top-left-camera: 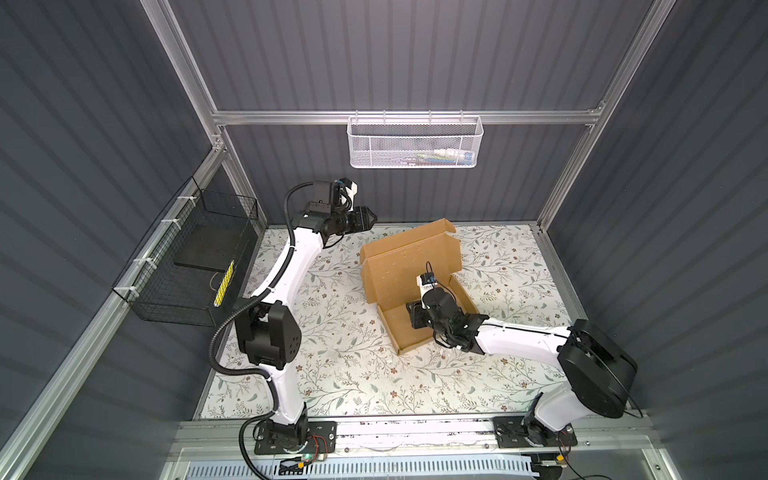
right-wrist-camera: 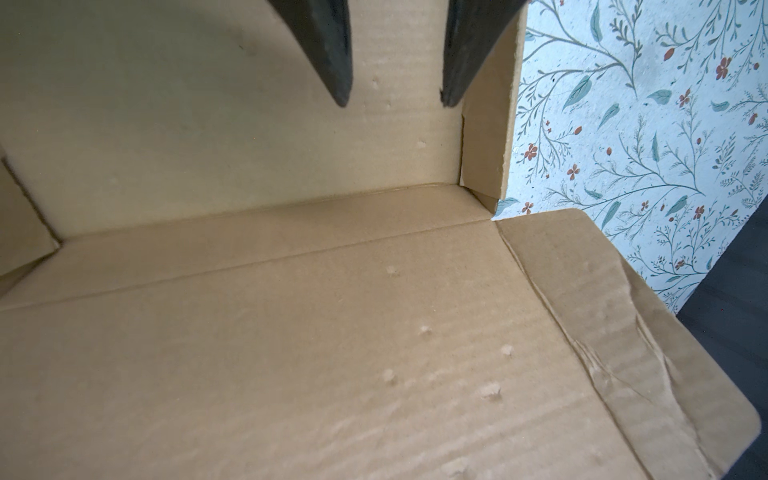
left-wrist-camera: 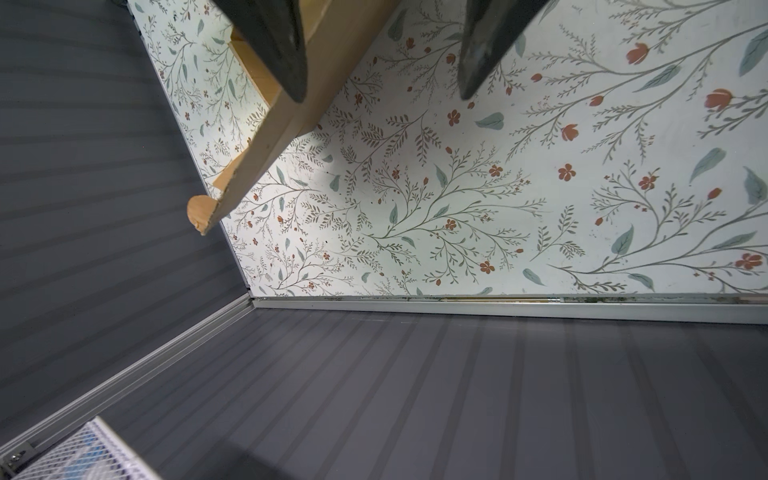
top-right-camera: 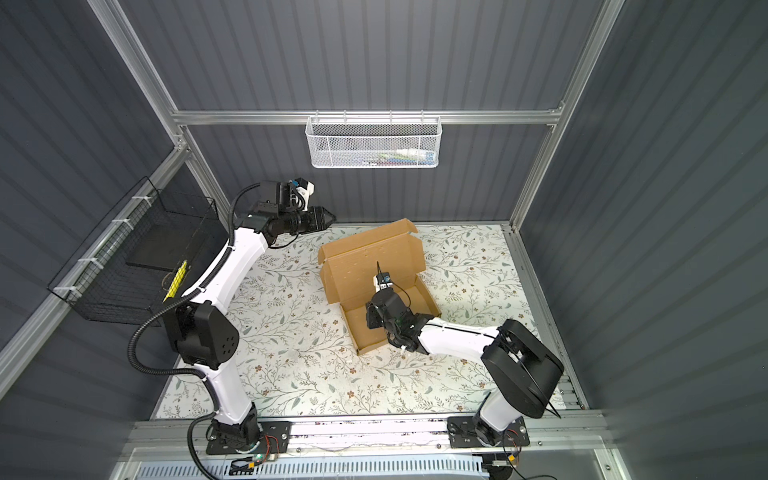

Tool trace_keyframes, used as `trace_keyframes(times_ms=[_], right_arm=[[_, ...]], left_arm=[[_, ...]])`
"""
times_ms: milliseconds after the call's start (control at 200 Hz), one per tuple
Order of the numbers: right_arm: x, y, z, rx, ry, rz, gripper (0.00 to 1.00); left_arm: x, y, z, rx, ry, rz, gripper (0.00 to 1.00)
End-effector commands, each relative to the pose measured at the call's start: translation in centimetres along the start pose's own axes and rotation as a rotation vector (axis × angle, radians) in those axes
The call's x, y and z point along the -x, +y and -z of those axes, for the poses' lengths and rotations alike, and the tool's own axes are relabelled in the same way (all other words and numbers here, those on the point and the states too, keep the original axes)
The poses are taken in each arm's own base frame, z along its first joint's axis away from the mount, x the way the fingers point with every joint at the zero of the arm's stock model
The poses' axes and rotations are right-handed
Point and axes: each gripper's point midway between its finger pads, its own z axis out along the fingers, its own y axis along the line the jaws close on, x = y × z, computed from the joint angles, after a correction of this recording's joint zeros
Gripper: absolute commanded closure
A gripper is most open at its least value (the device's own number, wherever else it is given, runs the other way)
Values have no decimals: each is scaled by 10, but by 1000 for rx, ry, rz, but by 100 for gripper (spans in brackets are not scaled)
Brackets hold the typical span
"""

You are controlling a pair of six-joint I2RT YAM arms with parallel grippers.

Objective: Fold the paper box

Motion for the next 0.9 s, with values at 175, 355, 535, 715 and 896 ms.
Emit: trace_keyframes(times_ms=[175,355,535,715,896], right_arm=[[-1,-4,-2,-10,34,1,61],[9,-5,3,-10,36,8,61],[22,-11,13,-9,26,0,60],[34,-22,21,-29,23,1,58],[49,-31,29,-31,5,-7,57]], left_arm=[[-32,2,69,105,10,-41,42],[-59,3,96,136,28,-35,42],[-93,5,108,135,80,-17,44],[-139,14,105,119,155,32,45],[-161,23,97,123,179,49,45]])
